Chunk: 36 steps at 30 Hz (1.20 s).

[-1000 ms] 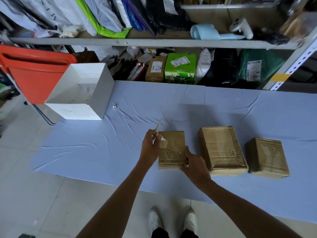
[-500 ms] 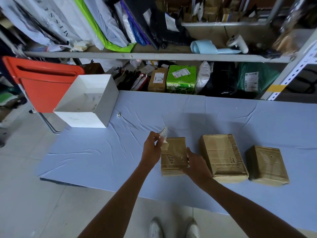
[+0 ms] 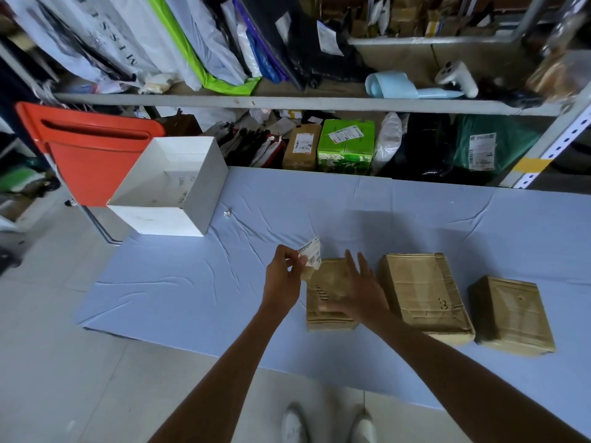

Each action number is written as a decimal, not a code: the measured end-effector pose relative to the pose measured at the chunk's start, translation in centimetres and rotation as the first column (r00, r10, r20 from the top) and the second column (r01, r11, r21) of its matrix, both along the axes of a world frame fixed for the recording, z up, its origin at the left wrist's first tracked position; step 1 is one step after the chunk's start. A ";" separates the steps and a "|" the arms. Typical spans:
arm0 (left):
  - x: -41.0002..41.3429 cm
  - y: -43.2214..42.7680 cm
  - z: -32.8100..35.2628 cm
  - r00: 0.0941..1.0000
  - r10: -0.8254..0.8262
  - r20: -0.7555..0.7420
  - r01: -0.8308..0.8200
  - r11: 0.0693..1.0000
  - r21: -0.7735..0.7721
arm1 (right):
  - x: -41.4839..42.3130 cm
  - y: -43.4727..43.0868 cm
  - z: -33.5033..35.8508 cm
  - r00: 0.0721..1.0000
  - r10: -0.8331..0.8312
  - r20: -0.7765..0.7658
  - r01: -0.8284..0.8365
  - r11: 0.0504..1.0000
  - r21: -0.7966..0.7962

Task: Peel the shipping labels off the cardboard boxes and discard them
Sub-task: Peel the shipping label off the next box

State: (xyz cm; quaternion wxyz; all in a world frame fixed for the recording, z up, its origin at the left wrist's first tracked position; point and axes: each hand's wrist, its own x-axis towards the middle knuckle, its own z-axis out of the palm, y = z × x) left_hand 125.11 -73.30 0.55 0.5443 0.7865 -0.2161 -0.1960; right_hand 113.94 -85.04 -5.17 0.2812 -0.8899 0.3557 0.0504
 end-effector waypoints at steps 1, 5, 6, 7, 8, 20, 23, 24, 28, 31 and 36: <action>0.1 0.0 -0.2 1.000 0.006 0.023 -0.006 1.000 -0.006 | 0.6 -0.1 -0.3 1.000 0.007 -0.017 -0.007 1.000 0.014; 0.2 -0.3 -1.0 1.000 0.015 0.015 -0.015 1.000 -0.017 | 2.1 -0.2 -1.0 0.999 0.003 -0.040 -0.001 0.999 0.041; 0.2 -0.4 -1.1 1.000 0.012 0.017 -0.012 1.000 -0.013 | 2.1 -0.4 -0.8 1.000 -0.012 -0.024 0.012 1.000 0.018; 0.2 -0.4 -1.2 1.000 0.009 0.022 -0.009 1.000 -0.009 | 2.0 -0.5 -0.4 1.000 -0.027 -0.001 0.027 1.000 -0.003; 0.1 -0.4 -1.3 1.000 0.005 0.024 -0.005 1.000 -0.009 | 1.8 -0.6 -0.1 0.998 -0.045 0.038 0.045 0.999 -0.008; -0.4 -0.5 -0.8 0.999 -0.015 0.031 0.017 0.999 -0.036 | -0.2 0.6 0.6 0.978 -0.081 0.193 0.066 0.994 0.086; -0.3 -0.3 -0.6 0.999 -0.003 0.039 0.004 1.000 -0.022 | -0.1 1.2 0.6 0.994 0.032 0.105 -0.036 0.999 0.035; -0.3 -0.2 -0.6 0.999 -0.003 0.035 0.003 1.000 -0.022 | 0.0 1.4 0.7 0.995 0.045 0.085 -0.047 0.999 0.020; -0.3 -0.1 -0.3 1.000 0.010 0.026 -0.009 0.999 -0.037 | 0.6 1.3 1.3 0.996 -0.012 0.092 0.009 1.000 0.027; -0.5 0.1 0.2 1.000 0.019 0.002 -0.019 0.998 -0.054 | 0.0 1.2 1.4 0.980 -0.084 0.179 0.078 0.996 0.038; -0.7 0.4 0.6 0.999 0.034 -0.028 -0.037 0.995 -0.093 | -0.6 1.4 1.4 0.977 -0.083 0.195 0.073 0.995 0.062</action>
